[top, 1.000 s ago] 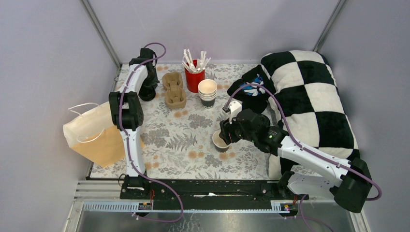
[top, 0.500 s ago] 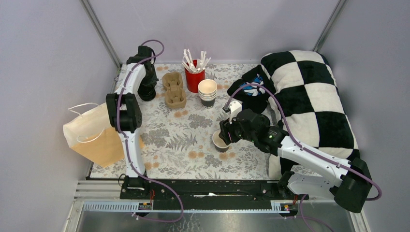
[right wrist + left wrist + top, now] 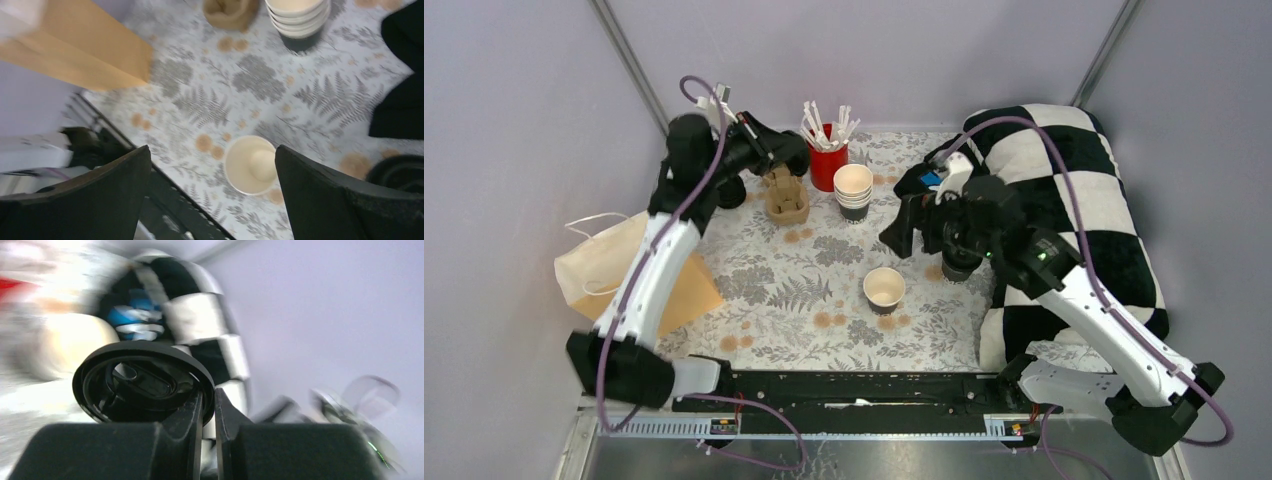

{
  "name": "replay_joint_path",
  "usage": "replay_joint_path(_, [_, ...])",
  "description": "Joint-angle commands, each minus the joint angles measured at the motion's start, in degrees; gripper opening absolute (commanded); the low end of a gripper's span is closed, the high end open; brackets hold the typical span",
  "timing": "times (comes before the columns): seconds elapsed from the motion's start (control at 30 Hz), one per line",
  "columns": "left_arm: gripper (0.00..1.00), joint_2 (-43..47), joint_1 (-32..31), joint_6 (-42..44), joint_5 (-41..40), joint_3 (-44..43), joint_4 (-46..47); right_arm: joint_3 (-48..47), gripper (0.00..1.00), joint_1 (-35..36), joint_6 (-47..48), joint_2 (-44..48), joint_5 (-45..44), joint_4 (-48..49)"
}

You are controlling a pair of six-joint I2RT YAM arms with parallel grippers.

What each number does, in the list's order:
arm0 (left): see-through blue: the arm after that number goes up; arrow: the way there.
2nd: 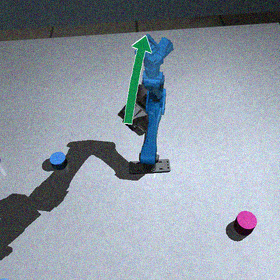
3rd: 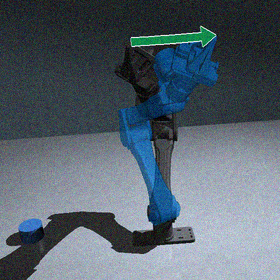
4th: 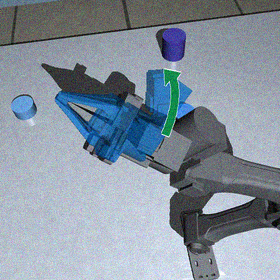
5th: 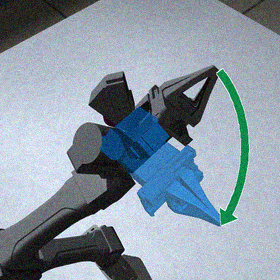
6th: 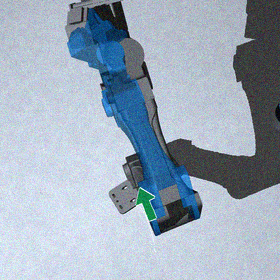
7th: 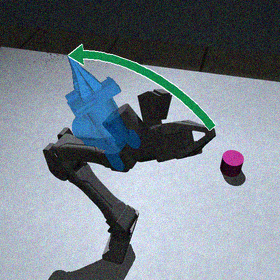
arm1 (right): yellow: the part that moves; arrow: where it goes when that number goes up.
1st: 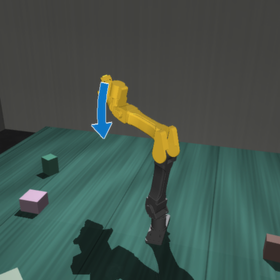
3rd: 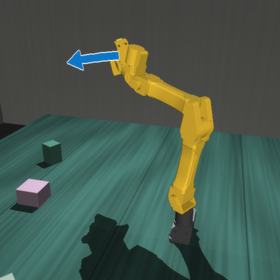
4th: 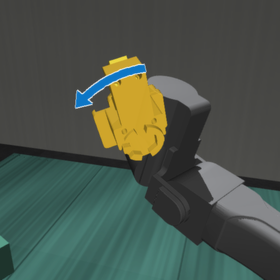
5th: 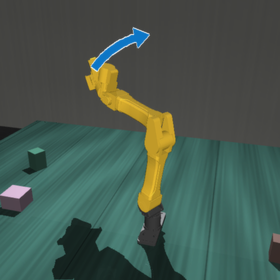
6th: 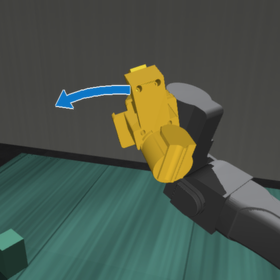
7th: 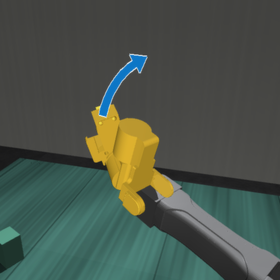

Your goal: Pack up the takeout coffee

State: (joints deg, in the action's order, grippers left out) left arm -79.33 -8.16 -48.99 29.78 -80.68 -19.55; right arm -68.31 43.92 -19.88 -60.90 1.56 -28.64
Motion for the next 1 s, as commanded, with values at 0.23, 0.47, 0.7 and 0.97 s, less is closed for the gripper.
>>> replay_joint_path(0.23, [0.01,6.7,-17.1,-48.3,16.5,20.0,74.7,-12.5,1.00,-18.2,-21.7,-2.7,40.7,10.9])
replay_joint_path(0.47, [0.00,5.4,-21.2,-48.2,17.9,18.7,73.9,-13.8,1.00,-20.0,-23.3,-4.4,47.0,16.9])
replay_joint_path(0.7, [0.00,4.4,-22.2,-48.8,19.7,18.6,74.2,-12.2,1.00,-20.0,-25.8,-4.8,47.8,21.5])
replay_joint_path(0.97, [0.00,2.9,-23.5,-48.5,19.5,17.9,73.9,-11.2,1.00,-20.0,-26.8,-5.9,49.2,24.9])
